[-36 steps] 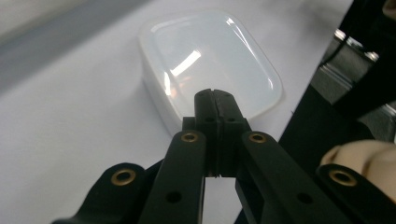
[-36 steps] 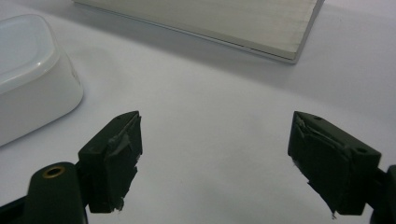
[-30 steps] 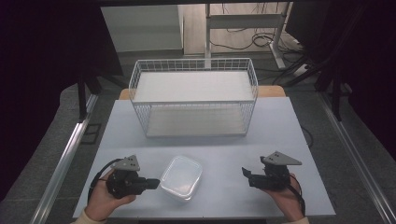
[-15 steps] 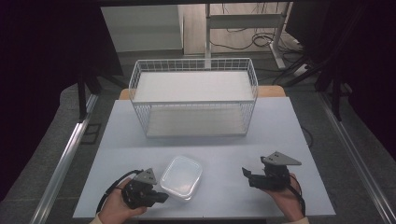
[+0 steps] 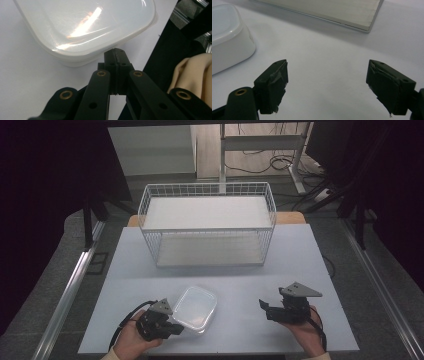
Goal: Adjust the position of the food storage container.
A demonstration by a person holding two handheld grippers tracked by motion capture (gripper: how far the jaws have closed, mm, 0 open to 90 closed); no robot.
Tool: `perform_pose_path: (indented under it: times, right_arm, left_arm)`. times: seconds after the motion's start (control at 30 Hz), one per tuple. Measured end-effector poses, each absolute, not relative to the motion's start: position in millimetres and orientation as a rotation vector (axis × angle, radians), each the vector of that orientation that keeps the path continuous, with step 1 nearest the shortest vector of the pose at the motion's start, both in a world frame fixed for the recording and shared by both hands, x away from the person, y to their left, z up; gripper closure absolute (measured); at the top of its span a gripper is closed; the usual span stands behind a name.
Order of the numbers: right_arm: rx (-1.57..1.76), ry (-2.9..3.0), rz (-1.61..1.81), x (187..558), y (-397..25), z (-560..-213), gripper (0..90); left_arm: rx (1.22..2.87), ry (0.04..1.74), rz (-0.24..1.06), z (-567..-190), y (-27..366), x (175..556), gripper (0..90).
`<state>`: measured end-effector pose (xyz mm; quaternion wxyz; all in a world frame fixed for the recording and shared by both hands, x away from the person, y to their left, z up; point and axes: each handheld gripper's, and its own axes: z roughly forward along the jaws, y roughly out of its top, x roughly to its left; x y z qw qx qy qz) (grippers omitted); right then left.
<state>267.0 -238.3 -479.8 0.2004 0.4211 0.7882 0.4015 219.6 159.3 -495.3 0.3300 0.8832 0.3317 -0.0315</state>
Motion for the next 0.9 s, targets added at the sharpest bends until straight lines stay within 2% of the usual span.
perform_pose_path:
  times: [0.7, 0.9]
  right_arm:
    - [1.175, 2.203, 1.120, 267, -237, -480, 17.8]
    - [1.173, 2.199, 1.123, 267, -238, -480, 17.7]
  left_arm:
    - [2.275, 0.894, -0.054, -498, 137, 249, 89.9]
    - [2.261, 0.883, -0.046, -493, 140, 245, 89.9]
